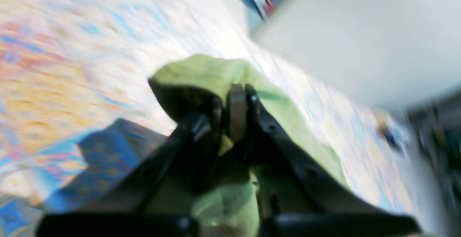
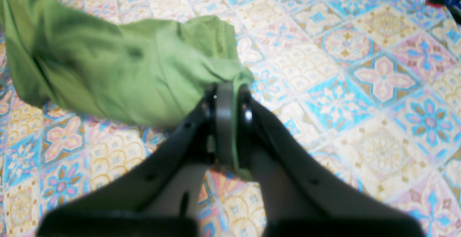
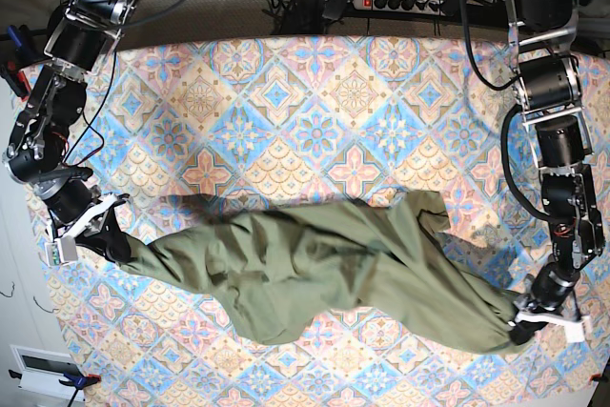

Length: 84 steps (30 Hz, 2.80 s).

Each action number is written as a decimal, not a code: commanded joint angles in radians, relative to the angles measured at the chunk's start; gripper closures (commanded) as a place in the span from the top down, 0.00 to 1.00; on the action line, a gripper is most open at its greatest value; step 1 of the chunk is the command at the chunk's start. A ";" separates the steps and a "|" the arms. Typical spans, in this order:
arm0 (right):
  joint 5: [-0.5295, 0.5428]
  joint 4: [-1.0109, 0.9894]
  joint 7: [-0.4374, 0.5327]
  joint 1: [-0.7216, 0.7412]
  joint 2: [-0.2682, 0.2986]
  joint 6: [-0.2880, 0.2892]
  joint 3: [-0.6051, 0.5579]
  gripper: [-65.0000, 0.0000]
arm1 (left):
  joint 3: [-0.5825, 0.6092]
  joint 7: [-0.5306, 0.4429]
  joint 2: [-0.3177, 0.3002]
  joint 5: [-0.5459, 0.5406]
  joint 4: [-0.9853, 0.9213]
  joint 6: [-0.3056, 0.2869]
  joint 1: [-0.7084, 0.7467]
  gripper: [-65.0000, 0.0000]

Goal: Layout the t-shirt on the table in an organized manner, then fold the t-shirt properly
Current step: 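Grasp opposite ends of the shirt and stretch it apart, then lower the stretched shirt onto the table, left gripper moving toward the right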

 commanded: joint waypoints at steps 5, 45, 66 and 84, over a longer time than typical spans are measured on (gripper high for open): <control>0.018 0.021 0.031 0.000 0.021 0.002 0.102 0.01 | -0.007 -0.138 -0.071 -0.014 -0.178 -0.006 -0.103 0.00; -0.080 0.039 0.026 -0.005 0.001 0.002 -0.007 0.01 | -0.005 0.140 0.081 0.236 0.528 0.084 0.549 0.48; -0.080 0.041 0.026 -0.007 -0.003 0.002 0.000 0.01 | 0.217 0.134 0.279 0.230 0.270 0.083 0.422 0.26; -0.080 0.039 0.032 -0.002 -0.003 0.002 0.004 0.01 | -0.312 0.490 -0.052 -0.387 0.733 -0.084 0.480 0.00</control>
